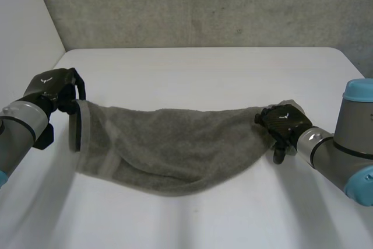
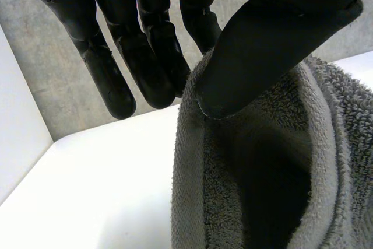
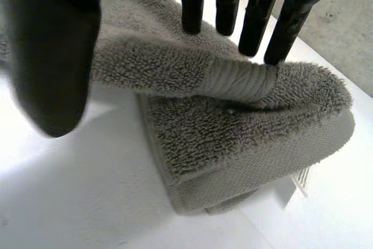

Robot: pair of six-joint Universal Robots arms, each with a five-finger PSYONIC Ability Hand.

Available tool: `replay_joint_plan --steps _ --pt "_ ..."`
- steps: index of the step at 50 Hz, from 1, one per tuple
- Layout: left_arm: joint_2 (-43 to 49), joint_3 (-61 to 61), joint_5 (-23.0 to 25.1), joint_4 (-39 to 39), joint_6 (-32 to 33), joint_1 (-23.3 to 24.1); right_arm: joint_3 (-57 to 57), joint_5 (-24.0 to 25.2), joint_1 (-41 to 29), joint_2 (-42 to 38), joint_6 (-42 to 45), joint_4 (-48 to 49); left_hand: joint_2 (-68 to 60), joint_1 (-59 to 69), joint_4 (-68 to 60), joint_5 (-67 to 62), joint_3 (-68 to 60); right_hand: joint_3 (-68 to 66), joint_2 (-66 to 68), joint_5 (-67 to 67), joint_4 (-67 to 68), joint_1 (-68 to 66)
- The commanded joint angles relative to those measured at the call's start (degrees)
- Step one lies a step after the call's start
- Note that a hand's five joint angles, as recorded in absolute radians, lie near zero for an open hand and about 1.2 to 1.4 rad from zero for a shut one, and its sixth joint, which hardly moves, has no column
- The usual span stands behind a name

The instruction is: Fold the towel.

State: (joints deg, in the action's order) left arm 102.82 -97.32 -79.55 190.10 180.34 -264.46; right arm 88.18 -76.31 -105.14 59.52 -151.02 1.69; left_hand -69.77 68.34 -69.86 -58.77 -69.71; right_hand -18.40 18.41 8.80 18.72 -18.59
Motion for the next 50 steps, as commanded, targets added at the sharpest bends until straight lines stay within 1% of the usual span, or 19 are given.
replay_joint_plan --steps 1,6,8,9,11,12,13,17,19,22,25,27,30,32,33,35,38,43,50 --pt "0.0 -0.2 0.0 0.0 0.0 0.1 -2.4 -0.3 0.5 -2.3 0.8 1.7 -10.2 11.7 -10.1 -11.2 -10.3 -10.9 10.8 10.5 10.5 -10.7" --pt "0.1 -0.2 0.0 0.0 0.0 0.1 -2.9 -0.5 1.1 -3.6 2.1 4.9 -10.2 11.7 -10.1 -11.2 -10.3 -19.4 19.4 19.0 19.1 -19.2" --pt "0.0 -0.2 0.0 0.0 0.0 0.1 -3.7 -0.8 1.1 -4.8 2.5 6.6 -10.2 11.7 -10.1 -11.2 -10.3 -33.7 33.7 33.3 33.3 -33.5" --pt "0.0 -0.2 0.0 0.0 0.0 0.1 -3.7 -0.8 1.1 -4.8 2.5 6.6 -10.2 11.7 -10.1 -11.2 -10.3 -33.7 33.7 33.3 33.4 -33.5" --pt "-0.1 -0.2 0.0 0.0 0.0 0.1 -4.7 -1.1 1.1 -5.6 2.6 7.0 -10.2 11.7 -10.1 -11.2 -10.3 -53.0 53.0 52.6 52.6 -52.8" --pt "-0.1 -0.2 0.0 0.0 0.0 0.1 -4.7 -1.1 1.1 -5.6 2.6 7.0 -10.2 11.7 -10.1 -11.2 -10.3 -53.1 53.1 52.7 52.8 -52.9" --pt "-0.2 -0.2 0.0 -0.1 0.0 0.1 -5.3 -1.3 1.1 -5.6 2.5 6.8 -10.2 11.7 -10.1 -11.2 -10.3 -61.5 61.5 61.1 61.2 -61.3" --pt "-0.4 -0.2 0.1 -0.3 0.0 0.1 -6.1 -1.8 1.8 -3.6 2.0 6.3 -10.2 11.7 -10.1 -11.2 -10.3 -61.6 61.6 61.2 61.3 -61.4" --pt "-1.3 -0.2 0.2 -0.6 -0.1 0.2 -5.8 -2.0 3.7 2.8 1.3 6.0 -10.2 11.7 -10.1 -11.2 -10.3 -61.6 61.6 61.2 61.3 -61.4" --pt "-2.2 -0.3 0.4 -0.8 -0.1 0.2 -5.7 -2.0 4.5 6.4 1.1 5.3 -10.2 11.7 -10.1 -11.2 -10.3 -61.6 61.6 61.2 61.3 -61.4" --pt "-5.4 -1.1 0.4 -1.2 -0.2 0.1 -6.6 -1.8 5.3 12.3 0.9 0.4 -10.2 11.7 -10.1 -11.2 -10.3 -61.6 61.6 61.2 61.3 -61.4" --pt "-9.6 -1.6 0.6 -2.0 -0.4 0.1 -9.9 -1.3 6.3 16.7 1.2 -8.9 -10.2 11.7 -10.1 -11.2 -10.3 -61.6 61.6 61.2 61.3 -61.4" --pt "-11.3 -1.6 0.8 -2.5 -0.6 0.0 -11.9 -1.0 7.1 18.2 1.5 -14.5 -10.2 11.7 -10.1 -11.2 -10.3 -61.6 61.6 61.2 61.3 -61.4" --pt "-14.1 -2.1 1.0 -4.1 -0.7 -0.3 -15.7 -0.1 9.1 19.6 1.6 -24.4 -10.2 11.7 -10.1 -11.2 -10.3 -61.6 61.6 61.2 61.3 -61.4" --pt "-14.1 -2.1 1.0 -4.1 -0.7 -0.3 -15.8 -0.1 9.1 19.6 1.6 -24.5 -10.2 11.7 -10.1 -11.2 -10.3 -61.6 61.6 61.2 61.3 -61.4" --pt "-16.0 -2.3 1.0 -6.5 -0.7 -0.3 -19.0 1.6 10.5 19.8 3.1 -32.4 -10.2 11.7 -10.1 -11.2 -10.3 -61.6 61.6 61.2 61.3 -61.4" --pt "-17.2 -2.6 1.1 -9.5 -0.6 0.0 -20.8 3.6 10.9 20.6 5.8 -38.2 -10.2 11.7 -10.1 -11.2 -10.3 -61.6 61.6 61.2 61.3 -61.4" --pt "-20.2 -3.4 2.9 -12.9 -0.7 0.0 -22.4 5.5 11.5 24.8 8.3 -43.9 -10.2 11.7 -10.1 -11.2 -10.3 -61.6 61.6 61.2 61.3 -61.4" --pt "-21.6 -3.8 6.9 -15.2 -1.0 0.0 -24.0 7.6 12.0 26.2 8.8 -45.5 -10.2 11.7 -10.1 -11.2 -10.3 -61.6 61.6 61.2 61.3 -61.4"
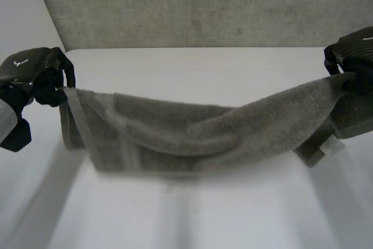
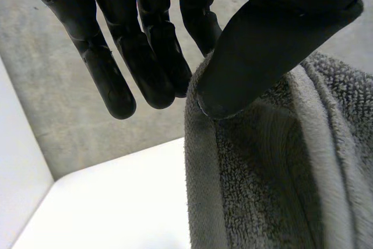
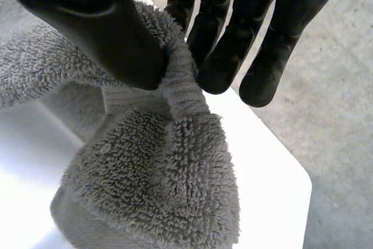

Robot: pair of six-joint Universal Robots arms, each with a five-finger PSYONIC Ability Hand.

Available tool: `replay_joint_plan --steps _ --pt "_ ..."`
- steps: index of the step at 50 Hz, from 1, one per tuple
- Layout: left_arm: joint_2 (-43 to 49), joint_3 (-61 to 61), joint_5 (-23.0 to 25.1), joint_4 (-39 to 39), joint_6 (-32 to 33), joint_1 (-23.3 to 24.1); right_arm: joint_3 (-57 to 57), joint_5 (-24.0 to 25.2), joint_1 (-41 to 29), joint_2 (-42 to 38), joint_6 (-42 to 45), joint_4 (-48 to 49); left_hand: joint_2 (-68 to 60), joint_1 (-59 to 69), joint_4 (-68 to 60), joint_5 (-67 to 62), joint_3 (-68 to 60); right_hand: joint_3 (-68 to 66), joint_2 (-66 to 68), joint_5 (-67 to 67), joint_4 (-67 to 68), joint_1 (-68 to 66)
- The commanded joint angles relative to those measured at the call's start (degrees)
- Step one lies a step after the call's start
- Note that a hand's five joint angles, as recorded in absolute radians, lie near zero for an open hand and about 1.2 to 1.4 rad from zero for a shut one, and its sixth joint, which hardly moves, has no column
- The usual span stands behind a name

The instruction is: Fold the towel.

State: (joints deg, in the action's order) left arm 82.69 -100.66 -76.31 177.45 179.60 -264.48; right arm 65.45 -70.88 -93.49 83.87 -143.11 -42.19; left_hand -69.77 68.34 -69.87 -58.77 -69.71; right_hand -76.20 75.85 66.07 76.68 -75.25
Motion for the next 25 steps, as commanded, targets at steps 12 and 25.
replay_joint_plan --steps 12,25 --pt "14.3 5.5 1.6 2.5 0.2 0.0 -2.7 2.4 -0.6 -13.4 0.0 2.9 -10.2 11.7 -10.1 -11.2 -10.3 -3.8 4.2 3.9 3.3 -4.8" --pt "35.3 19.1 -5.4 7.5 0.6 0.8 -4.8 -1.7 -5.0 -28.0 -8.6 18.5 59.8 -58.3 59.9 58.8 59.7 -3.8 4.2 3.9 3.3 -4.8"
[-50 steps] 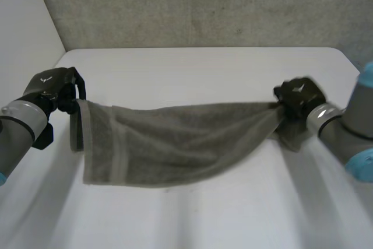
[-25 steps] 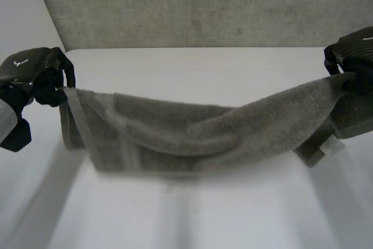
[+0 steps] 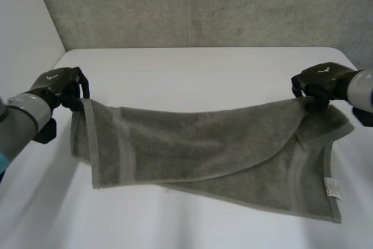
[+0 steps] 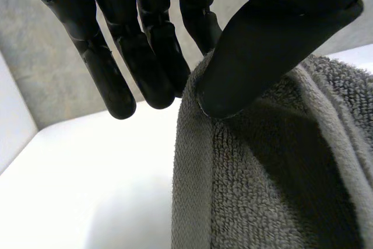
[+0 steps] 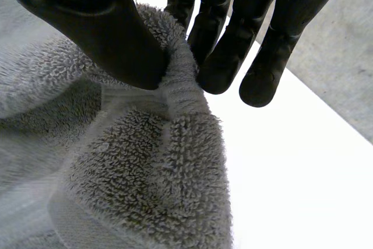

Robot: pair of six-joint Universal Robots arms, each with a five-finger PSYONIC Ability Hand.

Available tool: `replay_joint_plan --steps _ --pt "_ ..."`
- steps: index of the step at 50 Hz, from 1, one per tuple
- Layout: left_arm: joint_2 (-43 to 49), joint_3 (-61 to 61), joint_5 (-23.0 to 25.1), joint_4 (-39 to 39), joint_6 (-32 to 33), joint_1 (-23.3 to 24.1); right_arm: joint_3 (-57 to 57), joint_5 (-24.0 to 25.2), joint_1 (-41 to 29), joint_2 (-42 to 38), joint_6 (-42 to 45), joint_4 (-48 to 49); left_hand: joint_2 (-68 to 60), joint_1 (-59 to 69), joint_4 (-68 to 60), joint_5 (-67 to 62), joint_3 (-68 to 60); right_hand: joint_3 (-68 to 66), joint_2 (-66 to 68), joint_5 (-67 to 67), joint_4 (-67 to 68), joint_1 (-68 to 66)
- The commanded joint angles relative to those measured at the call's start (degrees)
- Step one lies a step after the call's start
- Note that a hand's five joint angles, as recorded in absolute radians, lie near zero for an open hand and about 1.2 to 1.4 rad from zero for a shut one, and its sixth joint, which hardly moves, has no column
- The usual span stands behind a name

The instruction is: Fold the towel.

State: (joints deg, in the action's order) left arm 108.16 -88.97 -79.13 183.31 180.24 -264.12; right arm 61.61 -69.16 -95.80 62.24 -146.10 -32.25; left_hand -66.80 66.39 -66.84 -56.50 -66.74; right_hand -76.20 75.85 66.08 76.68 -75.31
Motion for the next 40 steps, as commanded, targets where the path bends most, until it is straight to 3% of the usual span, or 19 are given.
replay_joint_plan --steps 1,12,18,23,25,28,40 --pt "10.1 7.8 -2.5 1.6 -0.1 0.9 -1.0 -4.2 -3.2 -7.0 -6.0 10.0 53.9 -53.5 54.0 53.6 53.9 -3.8 4.2 3.9 3.3 -4.7" --pt "2.9 2.4 -2.8 1.6 0.2 3.5 1.3 -4.7 -4.0 -6.5 -8.0 13.9 56.6 -56.2 56.6 56.3 56.5 -3.8 4.2 3.9 3.3 -4.7" --pt "-5.1 -8.4 -2.1 3.2 1.0 4.0 2.5 -4.6 -4.0 -6.5 -8.0 14.1 49.4 -48.9 49.4 49.1 49.3 -3.8 4.2 3.9 3.3 -4.7" --pt "-8.9 -16.6 0.2 4.9 7.8 4.9 3.6 -4.6 -3.9 -6.6 -7.6 14.8 41.3 -40.9 41.3 41.0 41.2 -3.8 4.2 3.9 3.3 -4.7" --pt "-9.8 -21.4 2.3 6.0 14.8 5.1 3.9 -4.7 -4.0 -6.6 -7.5 14.9 38.4 -38.0 38.5 38.1 38.4 -3.8 4.2 3.9 3.3 -4.7" --pt "-9.6 -25.4 3.5 7.4 20.3 5.2 4.0 -4.6 -3.9 -6.7 -7.4 14.9 35.7 -35.3 35.8 35.4 35.7 -3.8 4.2 3.9 3.3 -4.7" --pt "-5.6 -29.4 3.5 13.5 23.7 5.9 4.9 -4.7 -3.9 -6.8 -7.4 15.3 24.6 -24.2 24.7 24.3 24.6 -3.8 4.2 3.9 3.3 -4.7"
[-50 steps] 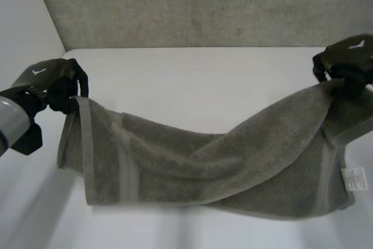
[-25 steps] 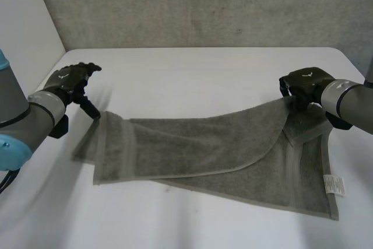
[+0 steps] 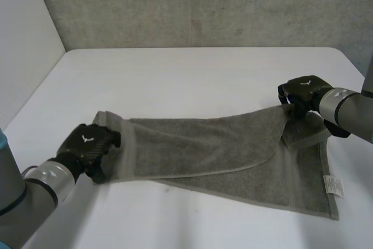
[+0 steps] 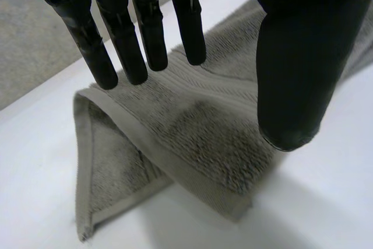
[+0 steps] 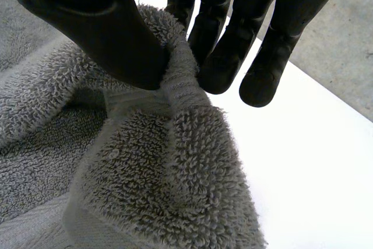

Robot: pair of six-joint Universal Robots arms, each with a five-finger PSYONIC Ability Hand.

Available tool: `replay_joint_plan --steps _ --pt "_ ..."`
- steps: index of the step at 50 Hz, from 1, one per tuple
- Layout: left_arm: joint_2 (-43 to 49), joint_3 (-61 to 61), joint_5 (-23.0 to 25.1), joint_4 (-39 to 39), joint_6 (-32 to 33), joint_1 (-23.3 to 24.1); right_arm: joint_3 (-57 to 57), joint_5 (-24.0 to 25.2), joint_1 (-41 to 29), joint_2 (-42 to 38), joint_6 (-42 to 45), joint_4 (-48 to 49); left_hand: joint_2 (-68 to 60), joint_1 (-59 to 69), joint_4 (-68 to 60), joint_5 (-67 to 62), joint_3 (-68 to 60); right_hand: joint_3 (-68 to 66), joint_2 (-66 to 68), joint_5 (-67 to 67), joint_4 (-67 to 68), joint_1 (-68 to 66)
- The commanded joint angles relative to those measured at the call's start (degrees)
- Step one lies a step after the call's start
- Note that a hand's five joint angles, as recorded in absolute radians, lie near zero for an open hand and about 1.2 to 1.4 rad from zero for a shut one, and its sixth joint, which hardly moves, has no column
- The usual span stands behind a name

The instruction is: Fold the towel.

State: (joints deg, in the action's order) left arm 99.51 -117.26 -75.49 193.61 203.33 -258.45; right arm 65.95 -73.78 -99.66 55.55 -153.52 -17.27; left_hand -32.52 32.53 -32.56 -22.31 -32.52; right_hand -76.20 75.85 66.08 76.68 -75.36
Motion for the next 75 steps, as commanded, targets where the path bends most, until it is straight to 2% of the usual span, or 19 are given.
replay_joint_plan --steps 1,35,42,45,47,52,67,72,75 --pt "3.8 -1.0 -0.1 3.4 0.7 0.2 0.8 0.0 0.0 -0.2 0.1 0.6 -9.7 9.6 -9.6 -9.9 -9.7 -3.8 4.2 3.9 3.3 -4.6" --pt "10.1 1.8 -0.4 5.9 1.1 0.2 2.2 0.0 0.0 -0.5 0.3 2.0 -10.5 10.5 -10.5 -10.7 -10.5 -3.8 4.2 3.9 3.3 -4.6" --pt "10.6 2.3 -0.4 5.9 1.0 0.2 2.3 0.0 -0.1 -0.6 0.3 2.1 -16.7 16.7 -16.7 -16.9 -16.7 -3.8 4.2 3.9 3.3 -4.6" --pt "10.7 2.6 -0.4 5.8 1.0 0.2 2.3 0.0 -0.1 -0.6 0.4 2.1 -24.0 23.9 -23.9 -24.2 -24.0 -3.8 4.2 3.9 3.3 -4.6" --pt "10.6 2.8 -0.4 5.8 1.0 0.2 2.3 -0.1 -0.1 -0.6 0.4 2.1 -35.0 35.0 -35.0 -35.2 -35.0 -3.8 4.2 3.9 3.3 -4.6" --pt "10.4 3.3 -0.4 5.7 1.0 0.3 2.5 -0.1 -0.1 -0.6 0.4 2.3 -47.4 47.4 -47.4 -47.7 -47.4 -3.8 4.2 3.9 3.3 -4.6" --pt "7.7 4.5 -1.1 5.0 0.8 1.5 2.7 -0.3 -0.1 0.3 0.4 1.4 -47.5 47.5 -47.4 -47.7 -47.5 -3.8 4.2 3.9 3.3 -4.6" --pt "3.5 4.7 -1.0 3.4 0.9 1.8 4.5 -0.1 0.0 2.9 3.0 -3.9 -47.5 47.5 -47.4 -47.7 -47.5 -3.8 4.2 3.9 3.3 -4.6" --pt "-0.5 5.3 -0.8 -0.2 1.0 1.6 6.7 -0.1 0.4 5.8 7.2 -8.6 -47.5 47.5 -47.4 -47.7 -47.5 -3.8 4.2 3.9 3.3 -4.6"
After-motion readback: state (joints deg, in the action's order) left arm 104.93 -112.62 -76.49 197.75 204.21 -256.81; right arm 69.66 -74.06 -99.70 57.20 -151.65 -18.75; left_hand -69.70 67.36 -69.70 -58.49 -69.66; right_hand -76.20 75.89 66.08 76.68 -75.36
